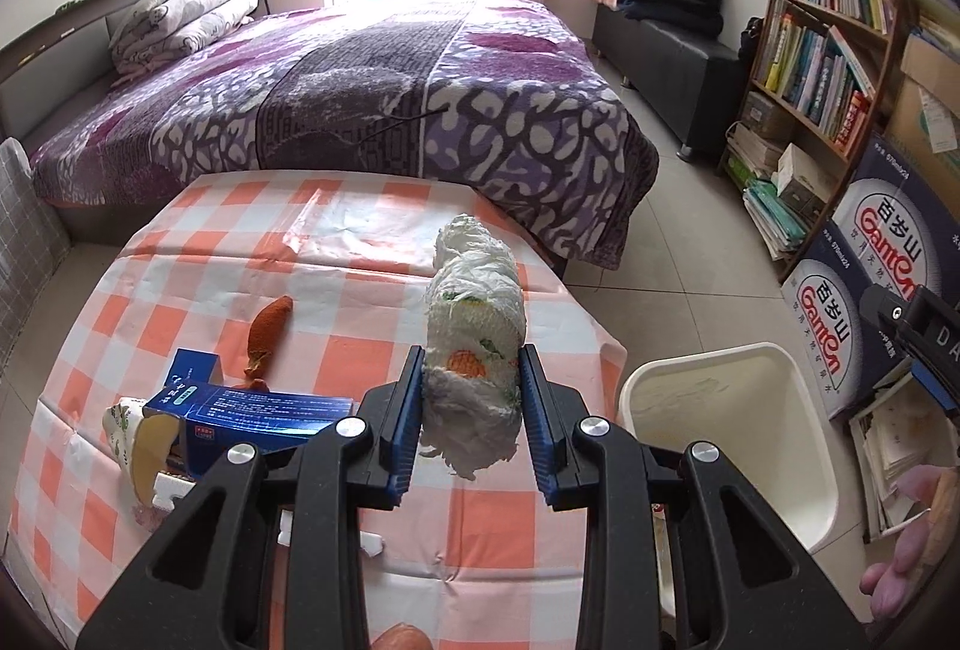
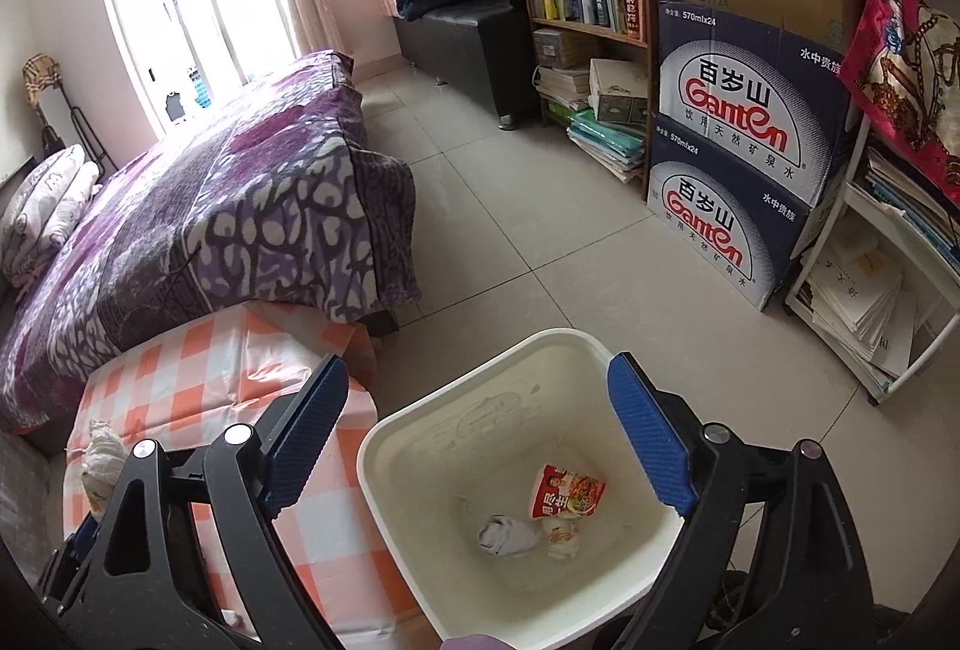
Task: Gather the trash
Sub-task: 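Drop the paper ball into the bin with the right tool while the left carries the tissue roll, then open the left tool over the bin to release the tissue roll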
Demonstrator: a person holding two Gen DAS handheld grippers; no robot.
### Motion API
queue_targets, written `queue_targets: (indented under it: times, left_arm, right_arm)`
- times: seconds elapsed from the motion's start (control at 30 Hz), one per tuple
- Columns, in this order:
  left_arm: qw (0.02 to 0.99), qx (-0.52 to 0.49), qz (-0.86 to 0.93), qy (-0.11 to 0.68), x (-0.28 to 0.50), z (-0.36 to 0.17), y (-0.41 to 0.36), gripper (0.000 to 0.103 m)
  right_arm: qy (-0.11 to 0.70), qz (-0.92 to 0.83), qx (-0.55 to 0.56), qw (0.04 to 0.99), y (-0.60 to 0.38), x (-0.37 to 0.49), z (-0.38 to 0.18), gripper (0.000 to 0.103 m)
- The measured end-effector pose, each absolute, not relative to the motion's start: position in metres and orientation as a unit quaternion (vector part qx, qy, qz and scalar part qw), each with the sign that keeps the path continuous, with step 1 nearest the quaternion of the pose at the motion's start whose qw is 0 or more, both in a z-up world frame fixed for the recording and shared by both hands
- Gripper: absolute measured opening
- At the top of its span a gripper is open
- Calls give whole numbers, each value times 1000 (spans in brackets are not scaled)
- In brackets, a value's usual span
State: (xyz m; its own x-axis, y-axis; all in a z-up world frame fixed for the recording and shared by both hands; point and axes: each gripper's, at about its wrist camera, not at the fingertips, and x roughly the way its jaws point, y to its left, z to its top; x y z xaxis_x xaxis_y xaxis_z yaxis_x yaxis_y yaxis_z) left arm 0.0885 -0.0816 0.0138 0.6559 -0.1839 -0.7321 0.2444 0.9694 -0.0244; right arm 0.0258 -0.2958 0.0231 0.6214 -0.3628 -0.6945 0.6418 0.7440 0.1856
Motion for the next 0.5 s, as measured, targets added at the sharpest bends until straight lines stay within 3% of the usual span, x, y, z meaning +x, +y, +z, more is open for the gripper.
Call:
queue_targets:
  times: [0.5]
  left_arm:
    - [856,4,-231,462,72,-6,-165,33]
  right_arm:
    - [291,-329,310,843,-356,-5,32,90]
